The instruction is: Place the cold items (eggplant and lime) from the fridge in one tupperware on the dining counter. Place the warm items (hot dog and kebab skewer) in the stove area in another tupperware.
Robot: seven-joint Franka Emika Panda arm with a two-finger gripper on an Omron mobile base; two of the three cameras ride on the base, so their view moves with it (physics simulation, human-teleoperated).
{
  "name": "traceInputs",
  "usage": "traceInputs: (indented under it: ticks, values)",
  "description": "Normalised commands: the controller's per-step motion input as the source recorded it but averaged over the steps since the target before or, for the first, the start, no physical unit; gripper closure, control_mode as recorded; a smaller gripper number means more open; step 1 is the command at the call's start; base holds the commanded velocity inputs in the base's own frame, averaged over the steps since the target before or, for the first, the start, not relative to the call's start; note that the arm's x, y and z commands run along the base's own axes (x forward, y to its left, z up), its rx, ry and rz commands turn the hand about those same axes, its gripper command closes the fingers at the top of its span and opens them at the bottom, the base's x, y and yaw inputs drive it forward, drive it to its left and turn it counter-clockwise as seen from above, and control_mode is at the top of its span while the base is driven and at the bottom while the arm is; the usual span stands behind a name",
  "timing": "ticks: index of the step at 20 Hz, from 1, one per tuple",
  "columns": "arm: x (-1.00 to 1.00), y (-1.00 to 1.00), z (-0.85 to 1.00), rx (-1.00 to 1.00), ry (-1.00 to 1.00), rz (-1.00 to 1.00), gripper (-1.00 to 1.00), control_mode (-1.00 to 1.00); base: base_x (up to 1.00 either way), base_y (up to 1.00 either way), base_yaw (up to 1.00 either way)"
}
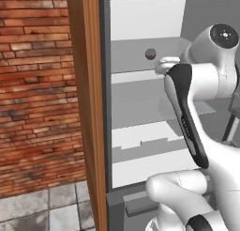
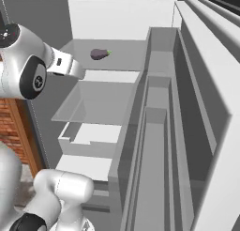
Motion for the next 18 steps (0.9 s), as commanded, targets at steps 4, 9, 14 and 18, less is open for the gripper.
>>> traceInputs:
  ticks: [4,9,14,18]
  values:
    - [0.74,0.0,-0.01,0.0,0.01,-0.12,-1.0,-1.0,0.0,0.0,0.0]
    - [0.78,-0.01,0.0,0.0,0.01,-0.06,-1.0,-1.0,0.0,0.0,0.0]
    - [0.73,-0.05,0.0,0.0,0.05,0.0,-1.0,-1.0,0.0,0.0,0.0]
    - [0.7,-0.05,0.0,0.0,0.07,0.0,-1.0,-1.0,0.0,0.0,0.0]
